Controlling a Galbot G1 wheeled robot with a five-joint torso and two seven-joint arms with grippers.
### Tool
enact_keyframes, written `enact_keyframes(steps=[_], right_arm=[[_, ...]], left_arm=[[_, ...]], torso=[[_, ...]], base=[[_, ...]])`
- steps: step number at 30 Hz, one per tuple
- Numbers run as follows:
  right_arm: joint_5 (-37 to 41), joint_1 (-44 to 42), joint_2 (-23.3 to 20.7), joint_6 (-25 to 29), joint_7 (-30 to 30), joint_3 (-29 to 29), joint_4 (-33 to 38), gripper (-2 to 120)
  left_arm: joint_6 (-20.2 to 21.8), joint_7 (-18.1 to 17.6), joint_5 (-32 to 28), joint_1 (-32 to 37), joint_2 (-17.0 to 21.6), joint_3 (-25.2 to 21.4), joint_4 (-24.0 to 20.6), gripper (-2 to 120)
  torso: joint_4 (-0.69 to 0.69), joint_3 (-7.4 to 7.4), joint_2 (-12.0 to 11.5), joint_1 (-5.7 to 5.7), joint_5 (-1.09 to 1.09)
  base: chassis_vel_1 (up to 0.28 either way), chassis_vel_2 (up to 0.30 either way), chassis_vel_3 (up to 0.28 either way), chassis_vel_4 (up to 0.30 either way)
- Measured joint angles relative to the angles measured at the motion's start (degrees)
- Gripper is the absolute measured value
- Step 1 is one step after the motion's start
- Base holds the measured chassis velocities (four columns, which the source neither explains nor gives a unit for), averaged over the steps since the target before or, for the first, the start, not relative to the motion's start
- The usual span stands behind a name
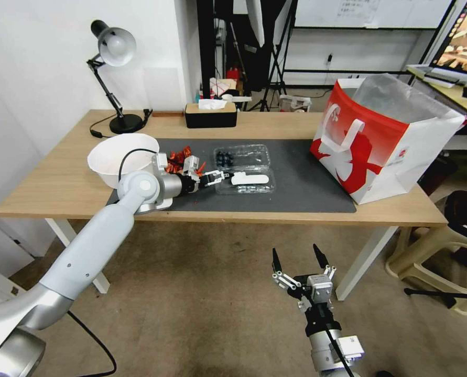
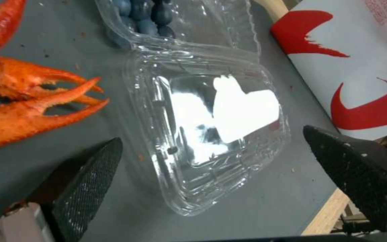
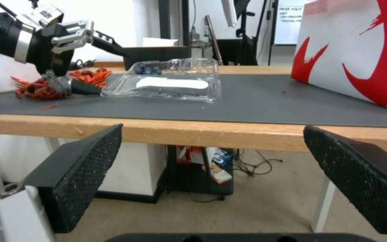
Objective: Close the takeout container lid, then place the container into the takeout bag.
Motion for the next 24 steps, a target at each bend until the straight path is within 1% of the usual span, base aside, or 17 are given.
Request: enact_keyframes(steps=[13, 24], right_arm=[[-0.1, -0.3, 0.0, 0.0, 0.0, 0.2, 0.2, 100], [-0.1, -0.2, 0.2, 0.1, 0.2, 0.2, 0.1, 100]], left_arm=[[0.0, 0.0, 0.1, 0.0, -1.0, 0.3, -0.1, 100], [0.0, 1.1, -1.1, -0.1, -1.5, -0.4, 0.1, 100]], torso=[[0.0, 0.0, 0.0, 0.0, 0.0], [0.0, 0.0, 0.0, 0.0, 0.0]], base=[[0.0, 0.0, 0.0, 0.0], [0.0, 0.0, 0.0, 0.0]])
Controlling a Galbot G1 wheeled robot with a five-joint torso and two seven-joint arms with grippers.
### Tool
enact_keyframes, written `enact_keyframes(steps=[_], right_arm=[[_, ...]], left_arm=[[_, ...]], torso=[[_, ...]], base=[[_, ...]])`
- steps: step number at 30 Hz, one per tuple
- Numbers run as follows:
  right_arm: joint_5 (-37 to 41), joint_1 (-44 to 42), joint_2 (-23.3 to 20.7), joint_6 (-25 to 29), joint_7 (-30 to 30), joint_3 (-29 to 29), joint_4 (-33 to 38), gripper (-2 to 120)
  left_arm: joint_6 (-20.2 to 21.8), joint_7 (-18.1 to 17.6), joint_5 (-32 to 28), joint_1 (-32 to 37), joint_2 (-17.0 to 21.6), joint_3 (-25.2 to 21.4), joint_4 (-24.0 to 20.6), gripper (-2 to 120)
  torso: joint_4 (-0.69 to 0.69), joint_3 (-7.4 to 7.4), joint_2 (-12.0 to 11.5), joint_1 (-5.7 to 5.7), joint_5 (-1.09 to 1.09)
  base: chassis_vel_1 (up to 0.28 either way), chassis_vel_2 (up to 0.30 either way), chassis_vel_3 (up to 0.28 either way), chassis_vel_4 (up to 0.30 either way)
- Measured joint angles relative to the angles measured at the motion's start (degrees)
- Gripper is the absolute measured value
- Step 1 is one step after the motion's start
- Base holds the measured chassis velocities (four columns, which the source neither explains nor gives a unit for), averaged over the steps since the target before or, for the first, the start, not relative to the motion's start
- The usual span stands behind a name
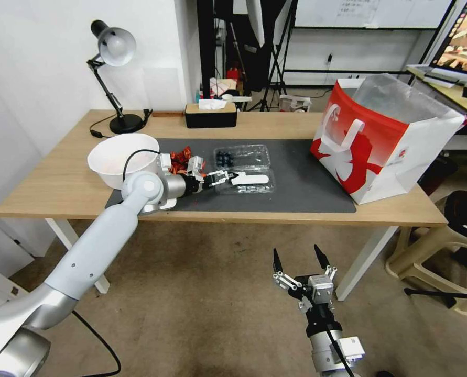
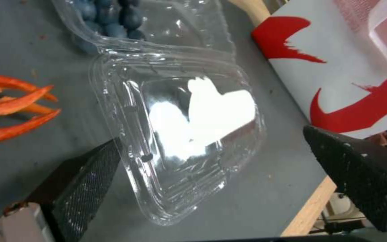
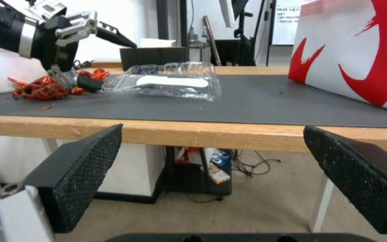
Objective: Close the takeout container lid, then place the container into the takeout bag.
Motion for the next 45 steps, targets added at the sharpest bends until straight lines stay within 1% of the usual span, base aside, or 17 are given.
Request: enact_keyframes(steps=[20, 23, 35, 45], right_arm=[[-0.3, -0.3, 0.1, -0.2, 0.1, -0.2, 0.0, 100], [-0.4, -0.2, 0.2, -0.2, 0.1, -0.3, -0.1, 100], [-0.4, 0.0, 0.1, -0.4, 0.1, -0.2, -0.5, 100], [-0.4, 0.1, 0.1, -0.4, 0.1, -0.1, -0.7, 100]], left_arm=[[0.0, -0.7, -3.3, 0.0, -1.1, -2.5, -0.2, 100], [0.0, -1.0, -4.1, -0.5, -1.8, -3.5, -0.1, 100], [0.0, -2.0, -4.9, -1.3, -4.3, -4.8, 1.4, 100], [0.0, -2.0, -5.7, -1.5, -5.0, -5.6, 1.8, 100]], torso=[[0.0, 0.0, 0.0, 0.0, 0.0], [0.0, 0.0, 0.0, 0.0, 0.0], [0.0, 0.0, 0.0, 0.0, 0.0], [0.0, 0.0, 0.0, 0.0, 0.0]], base=[[0.0, 0.0, 0.0, 0.0], [0.0, 0.0, 0.0, 0.0], [0.0, 0.0, 0.0, 0.0], [0.0, 0.0, 0.0, 0.0]])
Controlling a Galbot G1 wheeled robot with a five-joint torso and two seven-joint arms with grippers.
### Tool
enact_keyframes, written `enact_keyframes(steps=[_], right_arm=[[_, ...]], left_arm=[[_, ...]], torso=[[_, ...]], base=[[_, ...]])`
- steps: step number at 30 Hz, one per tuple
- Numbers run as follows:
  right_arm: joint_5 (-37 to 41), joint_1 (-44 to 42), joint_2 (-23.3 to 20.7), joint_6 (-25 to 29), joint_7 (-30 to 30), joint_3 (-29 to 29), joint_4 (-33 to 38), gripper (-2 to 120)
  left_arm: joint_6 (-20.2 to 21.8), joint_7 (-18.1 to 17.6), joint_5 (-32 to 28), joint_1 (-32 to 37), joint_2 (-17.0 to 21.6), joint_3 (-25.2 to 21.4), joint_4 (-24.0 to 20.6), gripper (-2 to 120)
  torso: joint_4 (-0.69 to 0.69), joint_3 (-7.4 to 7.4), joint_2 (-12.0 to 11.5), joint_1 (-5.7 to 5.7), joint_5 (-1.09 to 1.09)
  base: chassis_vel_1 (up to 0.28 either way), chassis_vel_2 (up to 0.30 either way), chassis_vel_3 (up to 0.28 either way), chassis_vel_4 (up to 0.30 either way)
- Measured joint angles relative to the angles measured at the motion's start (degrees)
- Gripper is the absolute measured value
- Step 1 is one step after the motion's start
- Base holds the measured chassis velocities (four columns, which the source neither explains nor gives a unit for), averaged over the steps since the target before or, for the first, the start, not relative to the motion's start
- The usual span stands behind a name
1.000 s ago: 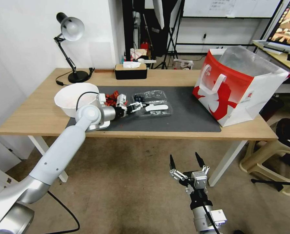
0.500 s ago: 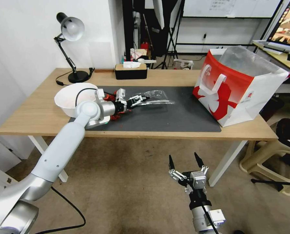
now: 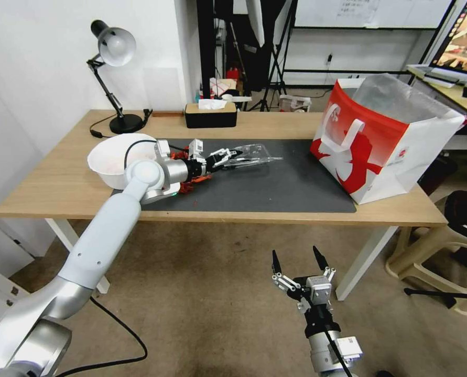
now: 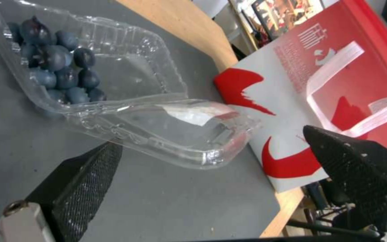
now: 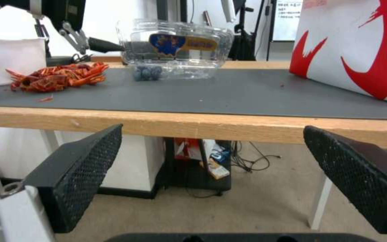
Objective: Close the takeout container lid, then place the container into the takeout bag.
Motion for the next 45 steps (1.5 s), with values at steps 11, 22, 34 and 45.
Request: enact_keyframes(steps=[11, 22, 34, 45], right_arm=[[-0.1, 0.0, 0.1, -0.1, 0.0, 0.0, 0.0, 100], [-0.3, -0.4, 0.2, -0.1, 0.0, 0.2, 0.4, 100], [-0.4, -0.6, 0.1, -0.2, 0.0, 0.3, 0.7, 100], [-0.4, -0.7, 0.1, -0.3, 0.0, 0.3, 0.8, 100]], left_arm=[[-1.7, 0.2, -1.3, 0.0, -0.3, -0.6, 0.0, 100], [-6.2, 1.1, -1.4, -1.4, -2.0, 0.0, 1.4, 100], [-10.6, 0.8, 0.0, -3.9, -4.6, 1.3, 5.7, 100], [-13.7, 1.8, 3.4, -6.6, -5.6, 4.2, 10.0, 100]], torso=[[0.0, 0.0, 0.0, 0.0, 0.0], [0.0, 0.0, 0.0, 0.0, 0.0], [0.0, 0.0, 0.0, 0.0, 0.0], [0.0, 0.0, 0.0, 0.0, 0.0]], base=[[0.0, 0.0, 0.0, 0.0], [0.0, 0.0, 0.0, 0.0], [0.0, 0.0, 0.0, 0.0], [0.0, 0.0, 0.0, 0.0]])
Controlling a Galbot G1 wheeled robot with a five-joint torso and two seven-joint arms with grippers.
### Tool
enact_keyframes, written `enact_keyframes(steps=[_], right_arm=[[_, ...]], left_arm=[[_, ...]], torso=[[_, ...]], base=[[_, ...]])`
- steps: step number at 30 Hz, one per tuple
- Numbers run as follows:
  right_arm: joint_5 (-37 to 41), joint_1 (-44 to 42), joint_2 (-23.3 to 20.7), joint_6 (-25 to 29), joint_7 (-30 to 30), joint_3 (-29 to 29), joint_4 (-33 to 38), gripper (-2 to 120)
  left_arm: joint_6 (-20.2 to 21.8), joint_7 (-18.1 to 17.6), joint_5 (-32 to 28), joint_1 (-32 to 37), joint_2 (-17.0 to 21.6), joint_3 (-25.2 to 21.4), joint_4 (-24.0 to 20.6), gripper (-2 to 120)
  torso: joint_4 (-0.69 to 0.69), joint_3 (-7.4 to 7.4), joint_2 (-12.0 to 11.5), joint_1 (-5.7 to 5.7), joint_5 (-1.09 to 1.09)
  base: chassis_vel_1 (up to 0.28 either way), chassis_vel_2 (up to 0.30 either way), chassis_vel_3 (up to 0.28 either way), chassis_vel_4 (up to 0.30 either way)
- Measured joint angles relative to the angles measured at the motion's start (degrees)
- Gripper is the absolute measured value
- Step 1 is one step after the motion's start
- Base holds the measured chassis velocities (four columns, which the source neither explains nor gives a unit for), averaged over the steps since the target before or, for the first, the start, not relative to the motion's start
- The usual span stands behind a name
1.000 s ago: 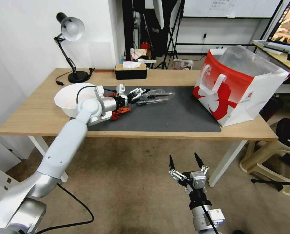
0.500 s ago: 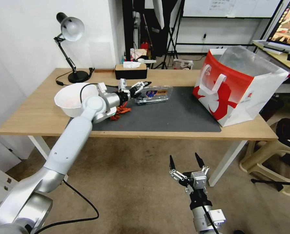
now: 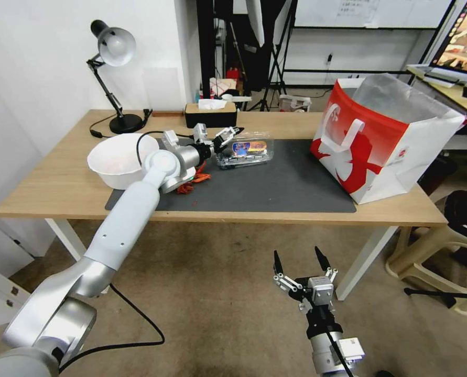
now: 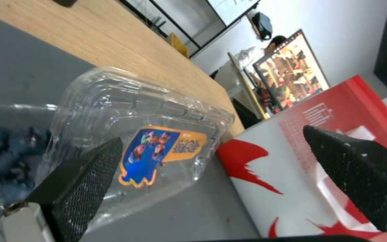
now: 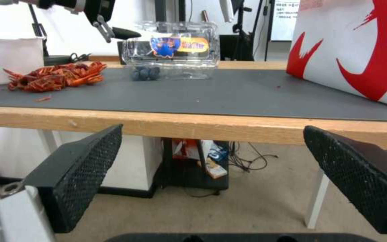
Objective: Close the takeout container lid, then place the container into the takeout bag.
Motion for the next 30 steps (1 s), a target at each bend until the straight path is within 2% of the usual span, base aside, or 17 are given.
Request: enact_keyframes(steps=[10, 18, 21, 22, 24, 25, 28, 29, 30], right_arm=[[0.0, 0.0, 0.0, 0.0, 0.0, 0.0, -0.1, 100], [0.0, 0.0, 0.0, 0.1, 0.0, 0.0, -0.1, 100], [0.0, 0.0, 0.0, 0.1, 0.0, 0.0, -0.1, 100], [0.0, 0.0, 0.0, 0.1, 0.0, 0.0, -0.1, 100], [0.2, 0.0, 0.0, 0.1, 0.0, 0.0, -0.1, 100], [0.2, 0.0, 0.0, 0.1, 0.0, 0.0, -0.1, 100], [0.6, 0.2, 0.0, 0.1, -0.2, -0.2, 0.0, 100], [0.6, 0.2, 0.0, 0.1, -0.2, -0.2, 0.0, 100], [0.7, 0.2, 0.0, 0.1, -0.2, -0.2, 0.0, 100]], left_arm=[[-1.9, 0.4, 4.6, -1.5, -0.7, 2.0, 2.3, 100], [-3.0, 0.1, 6.7, -2.3, -1.1, 3.3, 4.1, 91], [-3.4, -0.4, 8.2, -2.3, -1.0, 3.8, 4.2, 75], [-3.4, -0.4, 8.2, -2.3, -1.0, 3.8, 4.2, 75], [-3.5, -0.9, 9.4, -2.3, -1.0, 4.0, 4.3, 66], [-3.5, -0.9, 9.4, -2.3, -1.0, 4.0, 4.3, 66], [-3.7, -1.6, 10.7, -2.3, -1.0, 4.3, 4.6, 50], [-3.7, -1.6, 10.7, -2.3, -1.0, 4.3, 4.6, 50], [-3.8, -1.9, 11.0, -2.3, -1.0, 4.4, 4.8, 46]], torso=[[0.0, -0.01, 0.0, 0.0, 0.0], [0.0, 0.0, 0.0, 0.0, 0.0], [0.0, 0.0, 0.0, 0.0, 0.0], [0.0, 0.0, 0.0, 0.0, 0.0], [0.0, -0.01, 0.0, 0.0, 0.0], [0.0, -0.01, 0.0, 0.0, 0.0], [0.0, 0.0, 0.0, 0.0, 0.0], [0.0, 0.0, 0.0, 0.0, 0.0], [0.0, 0.0, 0.0, 0.0, 0.0]], base=[[0.0, 0.0, 0.0, 0.0], [0.0, 0.0, 0.0, 0.0], [0.0, 0.0, 0.0, 0.0], [0.0, 0.0, 0.0, 0.0], [0.0, 0.0, 0.0, 0.0], [0.0, 0.0, 0.0, 0.0], [0.0, 0.0, 0.0, 0.0], [0.0, 0.0, 0.0, 0.0], [0.0, 0.0, 0.0, 0.0]])
